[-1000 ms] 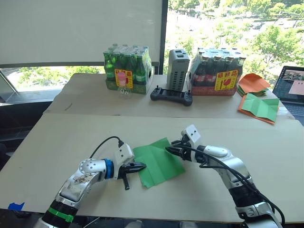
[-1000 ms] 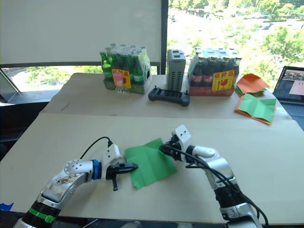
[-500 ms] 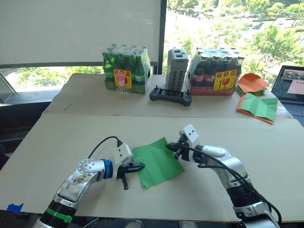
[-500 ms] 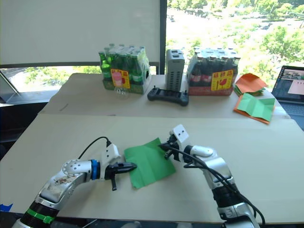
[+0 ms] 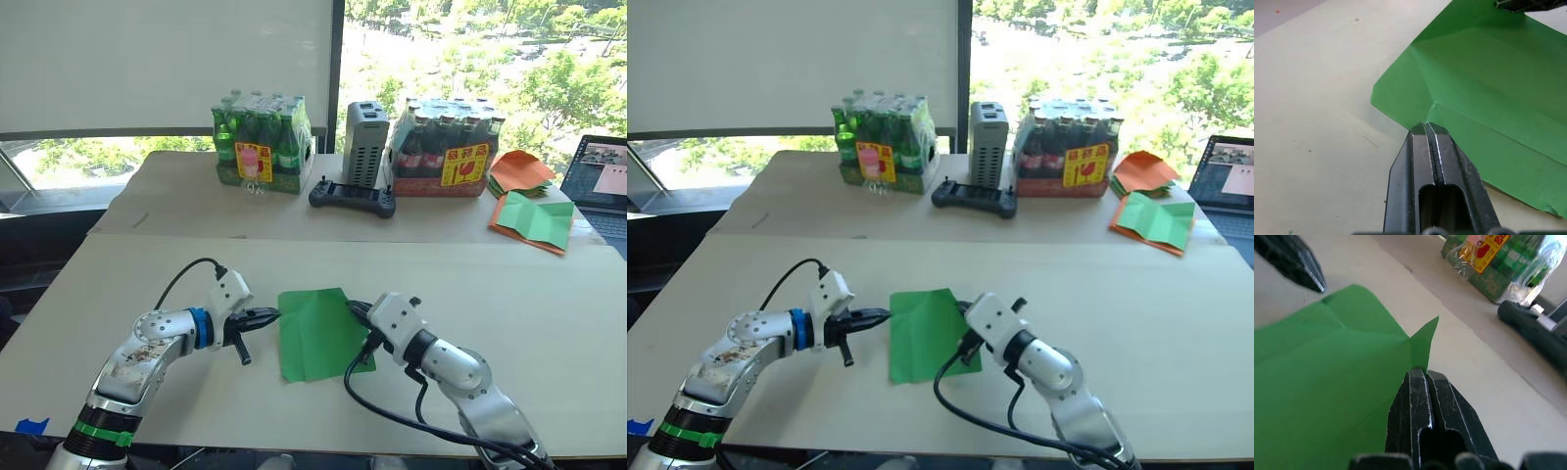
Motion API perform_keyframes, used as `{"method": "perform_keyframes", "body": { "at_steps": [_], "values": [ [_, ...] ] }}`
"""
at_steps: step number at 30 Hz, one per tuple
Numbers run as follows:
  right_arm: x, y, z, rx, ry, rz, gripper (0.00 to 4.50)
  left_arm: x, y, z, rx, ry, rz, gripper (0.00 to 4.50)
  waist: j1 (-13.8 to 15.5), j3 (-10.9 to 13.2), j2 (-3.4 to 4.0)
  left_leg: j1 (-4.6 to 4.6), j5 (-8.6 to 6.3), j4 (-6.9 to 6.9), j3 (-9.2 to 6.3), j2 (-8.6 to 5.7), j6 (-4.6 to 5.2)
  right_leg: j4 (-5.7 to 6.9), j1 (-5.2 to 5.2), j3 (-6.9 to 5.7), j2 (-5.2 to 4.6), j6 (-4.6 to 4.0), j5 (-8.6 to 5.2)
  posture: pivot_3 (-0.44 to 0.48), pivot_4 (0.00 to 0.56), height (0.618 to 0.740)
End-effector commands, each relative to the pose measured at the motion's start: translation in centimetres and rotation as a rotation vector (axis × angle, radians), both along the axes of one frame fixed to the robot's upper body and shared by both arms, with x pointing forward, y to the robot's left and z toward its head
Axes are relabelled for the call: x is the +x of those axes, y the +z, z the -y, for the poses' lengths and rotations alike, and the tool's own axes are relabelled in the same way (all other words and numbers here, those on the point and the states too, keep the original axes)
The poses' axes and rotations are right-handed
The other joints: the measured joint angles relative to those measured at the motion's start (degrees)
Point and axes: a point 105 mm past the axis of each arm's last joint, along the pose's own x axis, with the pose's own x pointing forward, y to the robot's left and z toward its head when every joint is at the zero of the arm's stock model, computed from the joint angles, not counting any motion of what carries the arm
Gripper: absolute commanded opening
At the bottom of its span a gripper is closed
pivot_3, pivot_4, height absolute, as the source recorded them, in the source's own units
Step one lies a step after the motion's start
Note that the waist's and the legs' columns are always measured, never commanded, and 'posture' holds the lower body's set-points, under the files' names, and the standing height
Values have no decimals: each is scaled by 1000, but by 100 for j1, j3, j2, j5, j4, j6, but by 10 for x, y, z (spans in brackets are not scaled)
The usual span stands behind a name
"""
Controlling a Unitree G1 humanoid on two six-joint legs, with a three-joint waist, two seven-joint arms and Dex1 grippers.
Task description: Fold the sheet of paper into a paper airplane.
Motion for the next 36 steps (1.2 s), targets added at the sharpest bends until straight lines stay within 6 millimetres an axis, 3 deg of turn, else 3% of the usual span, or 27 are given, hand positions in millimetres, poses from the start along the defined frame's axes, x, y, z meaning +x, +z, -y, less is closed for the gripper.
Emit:
{"method": "perform_keyframes", "body": {
  "at_steps": [1, 7, 13, 21, 28, 36],
  "values": [
    [-6, 7, -5, -49, 29, 126, 48, 3, 12, 2, -12, -11, 35, 0, 1, 0, 0, 0, 0, -1, 0, 1, -1, 1, -1, 0, 0, 0, 0, 0, 150, 675],
    [-14, -9, -4, -257, 94, 212, 48, 9, 17, 15, -29, -32, 52, 0, 24, 0, -1, -2, 1, 1, 1, 0, -2, 4, -1, 1, 0, 0, -1, 0, 150, 675],
    [-11, -23, 1, -390, 52, 218, 48, 15, 18, 30, -24, -78, 56, 0, 40, 1, -2, -5, 2, 2, 1, 1, -3, 6, -2, 1, 2, -1, -1, 0, 150, 675],
    [-17, -39, -4, -434, 80, 141, 48, 40, 16, 61, 17, -145, 76, 0, 52, -2, -8, -5, 2, 8, -2, 0, -3, 5, 5, -2, 1, -1, -1, 0, 150, 675],
    [-17, -38, -13, -427, 113, 120, 48, 41, 5, 85, 31, -226, 52, 0, 9, -3, -8, -4, 2, 7, -1, 3, -3, 5, 3, -2, 5, -1, -1, 0, 150, 675],
    [-14, -36, -16, -418, 106, 121, 48, 37, -16, 91, 50, -252, -10, 0, 15, -3, -8, -4, 2, 10, -2, 2, -3, 7, 4, -2, 5, 0, -1, 0, 150, 675]
  ]
}}
